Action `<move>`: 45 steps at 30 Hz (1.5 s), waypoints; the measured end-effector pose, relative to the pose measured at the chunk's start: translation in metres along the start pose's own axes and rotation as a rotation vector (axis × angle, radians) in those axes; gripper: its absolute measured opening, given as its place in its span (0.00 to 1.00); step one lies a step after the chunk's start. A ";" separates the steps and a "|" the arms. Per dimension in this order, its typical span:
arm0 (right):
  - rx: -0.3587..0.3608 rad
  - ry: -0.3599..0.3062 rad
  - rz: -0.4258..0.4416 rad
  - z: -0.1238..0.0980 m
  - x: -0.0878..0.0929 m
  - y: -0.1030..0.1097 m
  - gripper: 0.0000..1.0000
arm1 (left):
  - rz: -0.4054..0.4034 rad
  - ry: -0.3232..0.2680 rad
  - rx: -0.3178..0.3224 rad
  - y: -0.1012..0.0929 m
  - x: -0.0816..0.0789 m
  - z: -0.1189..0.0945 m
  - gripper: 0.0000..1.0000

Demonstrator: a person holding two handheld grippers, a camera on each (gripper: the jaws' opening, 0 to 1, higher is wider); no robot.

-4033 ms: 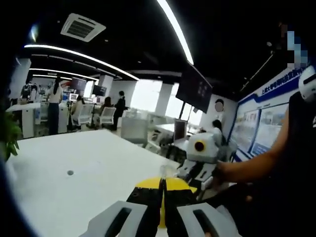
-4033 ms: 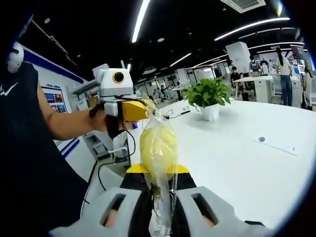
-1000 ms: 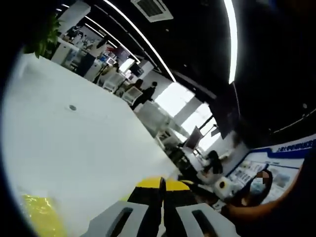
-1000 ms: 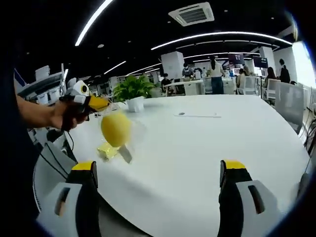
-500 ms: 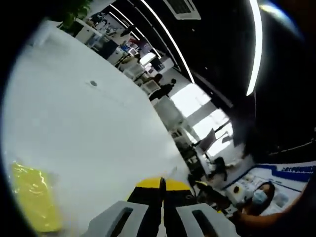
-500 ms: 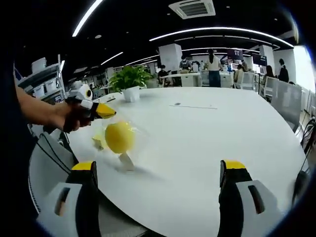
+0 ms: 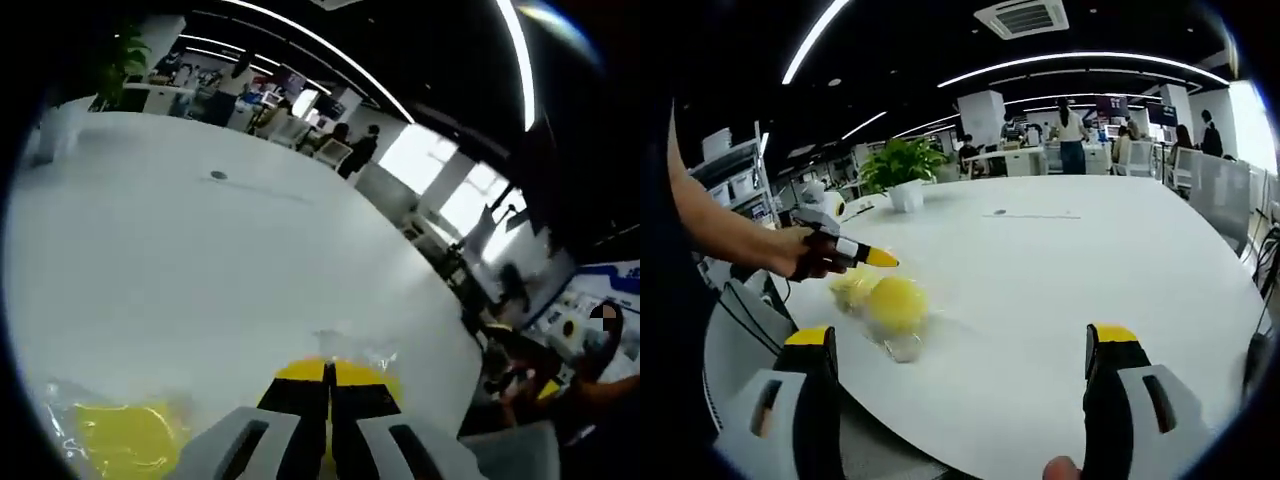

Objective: Compare the silicone blocks by pressing each to a similar depth, holding the contact briefly, and releasing to observe deformation and rebound differences across the visible hardness samples.

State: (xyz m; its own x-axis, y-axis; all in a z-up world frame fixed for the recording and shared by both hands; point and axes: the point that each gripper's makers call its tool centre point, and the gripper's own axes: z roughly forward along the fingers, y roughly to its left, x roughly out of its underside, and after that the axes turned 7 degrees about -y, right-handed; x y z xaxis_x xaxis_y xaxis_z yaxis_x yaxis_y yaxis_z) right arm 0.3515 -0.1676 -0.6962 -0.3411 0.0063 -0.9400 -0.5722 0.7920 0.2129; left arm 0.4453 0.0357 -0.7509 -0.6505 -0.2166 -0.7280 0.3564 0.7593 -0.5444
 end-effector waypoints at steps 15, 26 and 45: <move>0.025 0.012 0.033 -0.001 0.013 -0.011 0.97 | 0.031 0.064 -0.088 0.027 0.014 0.008 0.00; 0.001 0.009 0.021 0.002 0.006 -0.003 0.97 | 0.079 0.092 -0.115 0.038 0.022 0.013 0.00; -0.050 0.035 -0.042 0.016 0.003 0.010 0.96 | 0.354 -0.189 0.021 0.017 -0.049 -0.008 1.00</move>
State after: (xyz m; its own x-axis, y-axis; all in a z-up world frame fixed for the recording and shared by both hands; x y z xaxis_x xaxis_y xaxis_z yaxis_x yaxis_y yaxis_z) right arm 0.3565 -0.1497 -0.7013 -0.3412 -0.0477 -0.9388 -0.6227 0.7596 0.1877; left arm 0.4778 0.0643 -0.7211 -0.3508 -0.0541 -0.9349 0.5514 0.7950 -0.2529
